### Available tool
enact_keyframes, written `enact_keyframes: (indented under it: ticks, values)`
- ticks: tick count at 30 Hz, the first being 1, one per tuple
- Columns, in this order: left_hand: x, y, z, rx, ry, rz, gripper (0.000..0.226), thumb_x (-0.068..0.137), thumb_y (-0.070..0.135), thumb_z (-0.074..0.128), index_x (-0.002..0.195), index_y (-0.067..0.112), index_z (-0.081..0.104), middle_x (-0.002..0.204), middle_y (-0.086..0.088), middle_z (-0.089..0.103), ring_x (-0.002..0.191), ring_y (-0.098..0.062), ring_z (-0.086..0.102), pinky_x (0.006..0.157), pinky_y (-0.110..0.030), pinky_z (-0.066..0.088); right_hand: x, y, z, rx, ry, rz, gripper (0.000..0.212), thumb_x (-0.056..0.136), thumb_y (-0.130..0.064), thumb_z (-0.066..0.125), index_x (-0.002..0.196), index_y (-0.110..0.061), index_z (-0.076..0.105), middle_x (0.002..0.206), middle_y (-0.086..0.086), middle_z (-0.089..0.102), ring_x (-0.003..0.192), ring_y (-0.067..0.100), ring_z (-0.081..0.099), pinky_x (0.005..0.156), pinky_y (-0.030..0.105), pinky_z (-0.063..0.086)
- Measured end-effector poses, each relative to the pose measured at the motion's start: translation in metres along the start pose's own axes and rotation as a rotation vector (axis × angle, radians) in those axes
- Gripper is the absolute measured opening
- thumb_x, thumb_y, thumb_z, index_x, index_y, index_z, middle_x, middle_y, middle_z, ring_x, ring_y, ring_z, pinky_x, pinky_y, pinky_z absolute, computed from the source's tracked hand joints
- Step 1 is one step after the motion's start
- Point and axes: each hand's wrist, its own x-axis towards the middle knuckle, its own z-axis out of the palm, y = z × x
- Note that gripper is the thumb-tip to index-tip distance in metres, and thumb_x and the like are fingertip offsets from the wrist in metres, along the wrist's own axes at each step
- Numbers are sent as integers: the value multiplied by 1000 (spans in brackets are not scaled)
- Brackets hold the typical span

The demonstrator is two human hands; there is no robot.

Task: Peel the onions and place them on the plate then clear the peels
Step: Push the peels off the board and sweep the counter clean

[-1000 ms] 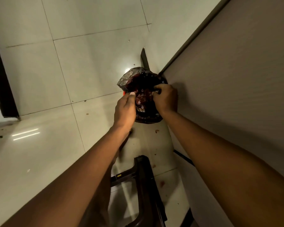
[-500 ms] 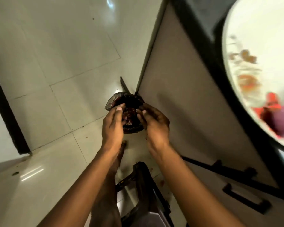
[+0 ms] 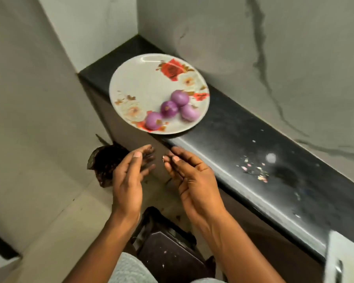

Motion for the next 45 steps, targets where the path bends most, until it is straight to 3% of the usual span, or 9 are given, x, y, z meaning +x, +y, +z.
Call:
enact_keyframes:
  ticks: [10, 13, 16, 19, 21, 23, 34, 40, 45]
  values:
    - [-52, 39, 110, 53, -252, 29, 31, 114, 17, 42, 127, 11, 70, 127, -10, 73, 120, -23, 71, 94, -35, 60, -65, -74, -75, -12, 119, -307, 24, 100, 11, 58, 118, 3, 71, 113, 18, 77, 106, 25, 76, 98, 34, 61]
    - [-59, 38, 131, 99, -306, 24, 29, 113, 18, 44, 122, 17, 72, 125, -9, 74, 118, -22, 71, 95, -35, 60, -66, -81, -115, -391, 247, -501, 30, 102, 11, 55, 117, -7, 75, 112, 12, 79, 106, 18, 77, 100, 36, 61]
    - [-60, 27, 145, 150, -353, 0, 29, 113, 19, 45, 123, 18, 72, 124, -5, 74, 118, -22, 70, 101, -41, 58, -59, -78, -167, -959, 378, -643, 38, 106, -3, 53, 135, -18, 70, 121, -4, 75, 114, 13, 70, 102, 40, 57]
    - [-59, 14, 152, 218, -391, -26, 30, 113, 19, 45, 129, 17, 70, 128, -1, 73, 120, -19, 69, 104, -42, 56, -47, -78, -214, -1466, 374, -601, 52, 112, -36, 45, 161, -20, 41, 166, 1, 42, 157, 16, 31, 129, 42, 27]
    - [-56, 5, 153, 263, -402, -39, 31, 113, 20, 46, 133, 15, 69, 130, 0, 72, 121, -18, 68, 103, -41, 56, -37, -76, -238, -1700, 390, -484, 72, 111, -60, 28, 169, -20, 11, 176, -1, 4, 163, 15, -5, 134, 40, 1]
    - [-53, -2, 153, 301, -414, -43, 32, 113, 22, 46, 135, 15, 68, 131, 2, 71, 121, -16, 67, 99, -37, 58, -32, -73, -249, -1824, 456, -387, 87, 104, -76, 9, 168, -20, -6, 175, -1, -15, 160, 18, -22, 132, 44, -9]
    - [-29, -12, 157, 494, -481, 58, 35, 109, 36, 50, 137, 24, 68, 134, 13, 68, 127, -5, 62, 109, -37, 51, 15, -68, -197, -1891, 452, -307, 111, 88, -91, -7, 164, -11, -15, 173, 8, -23, 158, 24, -28, 130, 54, -11]
    - [-22, -2, 168, 542, -503, 68, 31, 112, 19, 48, 137, 16, 65, 124, 8, 65, 97, 26, 59, 78, -1, 47, 29, -69, -181, -1980, 341, -369, 102, 92, -87, -7, 165, -17, -15, 174, 3, -21, 158, 22, -28, 130, 55, -11]
    - [-15, -4, 161, 599, -483, 78, 27, 111, 23, 49, 133, 27, 65, 120, 19, 63, 100, 29, 54, 89, -2, 43, 20, -99, -220, -1920, 442, -355, 105, 89, -91, -3, 165, -20, -15, 171, 1, -27, 158, 21, -28, 129, 54, -13]
